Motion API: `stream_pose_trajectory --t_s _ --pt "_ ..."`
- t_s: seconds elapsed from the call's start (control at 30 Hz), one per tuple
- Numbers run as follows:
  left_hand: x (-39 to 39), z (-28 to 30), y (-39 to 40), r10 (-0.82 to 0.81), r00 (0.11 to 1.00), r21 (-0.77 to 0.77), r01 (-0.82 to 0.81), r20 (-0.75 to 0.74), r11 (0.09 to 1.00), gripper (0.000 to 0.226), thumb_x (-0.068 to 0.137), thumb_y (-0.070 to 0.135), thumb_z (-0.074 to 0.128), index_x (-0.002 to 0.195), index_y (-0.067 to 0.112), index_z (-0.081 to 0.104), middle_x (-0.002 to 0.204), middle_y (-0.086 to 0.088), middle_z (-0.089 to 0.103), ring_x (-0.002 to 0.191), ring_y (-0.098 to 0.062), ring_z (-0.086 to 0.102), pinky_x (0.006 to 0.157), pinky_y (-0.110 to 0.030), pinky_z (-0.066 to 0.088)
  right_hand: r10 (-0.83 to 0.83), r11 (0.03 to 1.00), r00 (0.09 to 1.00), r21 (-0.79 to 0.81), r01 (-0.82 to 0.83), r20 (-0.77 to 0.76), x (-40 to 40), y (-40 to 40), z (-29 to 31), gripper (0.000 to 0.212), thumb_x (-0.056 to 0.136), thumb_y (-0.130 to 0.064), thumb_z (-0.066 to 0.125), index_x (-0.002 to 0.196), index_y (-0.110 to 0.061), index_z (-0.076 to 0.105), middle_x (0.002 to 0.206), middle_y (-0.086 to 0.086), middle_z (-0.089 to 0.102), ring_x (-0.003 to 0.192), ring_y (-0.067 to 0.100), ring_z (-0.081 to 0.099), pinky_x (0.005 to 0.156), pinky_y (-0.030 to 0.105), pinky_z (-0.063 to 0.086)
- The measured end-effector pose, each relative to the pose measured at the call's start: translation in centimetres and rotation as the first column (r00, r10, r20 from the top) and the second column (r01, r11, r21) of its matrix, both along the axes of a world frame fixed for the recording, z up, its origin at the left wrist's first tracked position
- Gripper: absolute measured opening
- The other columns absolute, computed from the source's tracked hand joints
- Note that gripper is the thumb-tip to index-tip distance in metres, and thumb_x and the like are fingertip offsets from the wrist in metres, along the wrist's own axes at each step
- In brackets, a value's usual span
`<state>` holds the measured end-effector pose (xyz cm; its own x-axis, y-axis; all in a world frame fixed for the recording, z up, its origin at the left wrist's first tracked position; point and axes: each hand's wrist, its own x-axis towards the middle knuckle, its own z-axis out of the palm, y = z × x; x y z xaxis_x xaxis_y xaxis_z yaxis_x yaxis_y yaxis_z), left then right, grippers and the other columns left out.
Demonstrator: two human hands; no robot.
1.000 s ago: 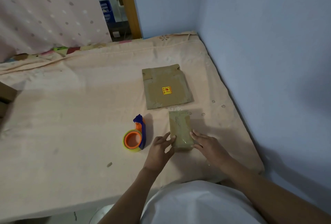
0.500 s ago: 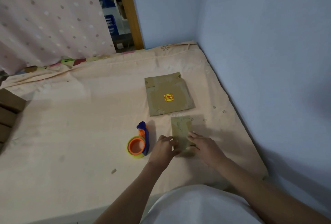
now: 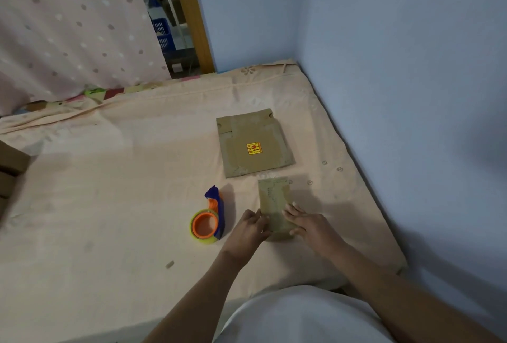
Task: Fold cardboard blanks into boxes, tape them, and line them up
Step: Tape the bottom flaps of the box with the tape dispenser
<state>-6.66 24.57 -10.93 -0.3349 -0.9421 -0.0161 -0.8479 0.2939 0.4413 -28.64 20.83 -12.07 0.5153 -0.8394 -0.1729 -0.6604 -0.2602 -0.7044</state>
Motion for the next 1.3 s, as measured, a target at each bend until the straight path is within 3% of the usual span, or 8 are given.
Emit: stream_pose_trajectory --t_s 0.17,0.33,0.5,0.67,0.97,1.07,1.2,1.3 --pt "0.7 0.6 -0.3 -0.006 1.0 0.079 0.006 -0.007 0.997 0.032 0.095 0.031 0.062 0.12 0.012 0.058 0.125 -0.002 0.056 0.109 -0.021 0.041 0.092 -0.028 0.039 0.012 0.999 1.0 0.03 -0.011 -0.023 -0.2 -0.2 0.3 0.066 0.092 0.0 0.066 0.15 -0.022 0.042 0.153 -0.02 0.022 0.148 0.0 0.012 0.121 0.019 0.023" --pt "-0.4 1.0 -0.8 0.001 0.996 0.046 -0.005 0.092 0.999 0.049 0.09 0.038 0.067 0.132 0.018 0.051 0.161 -0.003 0.021 0.136 -0.029 0.027 0.11 -0.041 0.036 0.057 0.996 0.97 -0.053 -0.071 -0.235 0.8 0.0 1.3 0.074 0.091 -0.044 0.068 0.154 -0.019 0.037 0.165 -0.011 0.012 0.152 0.007 0.003 0.124 0.033 0.019" --pt "-1.1 1.3 -1.5 -0.011 0.994 0.076 0.003 0.105 0.997 0.075 0.092 0.037 0.066 0.153 0.018 0.028 0.166 0.0 0.007 0.151 -0.023 0.004 0.122 -0.032 0.009 0.019 0.992 0.971 -0.12 -0.049 -0.239 1.3 -0.3 2.2 0.075 0.093 -0.041 0.065 0.155 -0.016 0.03 0.167 -0.003 0.013 0.153 0.008 0.008 0.117 0.03 0.03" --pt "-0.6 0.3 -1.3 -0.04 0.99 0.173 0.016 0.138 0.985 0.089 0.097 0.046 0.054 0.158 0.018 -0.005 0.16 0.005 -0.02 0.148 -0.013 -0.02 0.12 -0.027 -0.007 0.084 0.981 0.937 -0.135 -0.137 -0.338 1.5 -0.7 1.2 0.083 0.096 -0.05 0.056 0.161 -0.023 0.012 0.167 -0.012 0.0 0.146 -0.004 -0.012 0.117 0.017 0.01" --pt "0.2 0.5 -2.5 -0.139 0.968 0.199 0.098 0.208 0.975 0.085 0.099 0.04 0.053 0.158 0.013 -0.002 0.166 -0.001 -0.01 0.151 -0.021 -0.009 0.121 -0.029 0.003 0.217 0.958 0.923 -0.114 -0.264 -0.319 0.7 -1.1 1.3 0.073 0.102 -0.016 0.054 0.16 -0.014 0.01 0.166 -0.005 -0.002 0.147 0.001 -0.015 0.114 0.011 0.006" --pt "0.5 0.5 -2.6 -0.161 0.962 0.218 0.113 0.22 0.969 0.086 0.099 0.04 0.055 0.159 0.013 -0.001 0.166 -0.001 -0.009 0.151 -0.02 -0.007 0.121 -0.029 0.01 0.256 0.955 0.912 -0.061 -0.29 -0.322 0.4 -1.3 1.7 0.075 0.102 -0.01 0.051 0.16 -0.017 0.004 0.165 -0.007 -0.01 0.146 0.001 -0.02 0.122 0.02 0.007" --pt "0.2 0.9 -2.5 -0.155 0.957 0.202 0.107 0.244 0.974 0.087 0.098 0.041 0.054 0.158 0.013 -0.003 0.166 -0.001 -0.011 0.151 -0.021 -0.007 0.122 -0.03 0.009 0.244 0.943 0.879 -0.112 -0.315 -0.41 1.0 -1.7 2.8 0.084 0.1 -0.046 0.051 0.16 -0.013 0.002 0.164 -0.002 -0.018 0.147 0.01 -0.026 0.12 0.028 -0.017" --pt "-0.1 1.2 -2.4 -0.142 0.961 0.19 0.098 0.237 0.977 0.088 0.098 0.043 0.054 0.158 0.013 -0.004 0.165 0.0 -0.012 0.152 -0.018 -0.01 0.119 -0.027 0.001 0.181 0.969 0.887 -0.075 -0.234 -0.425 2.7 -1.9 3.7 0.105 0.091 -0.067 0.046 0.157 -0.008 -0.01 0.158 -0.001 -0.028 0.144 0.012 -0.031 0.12 0.029 -0.013"
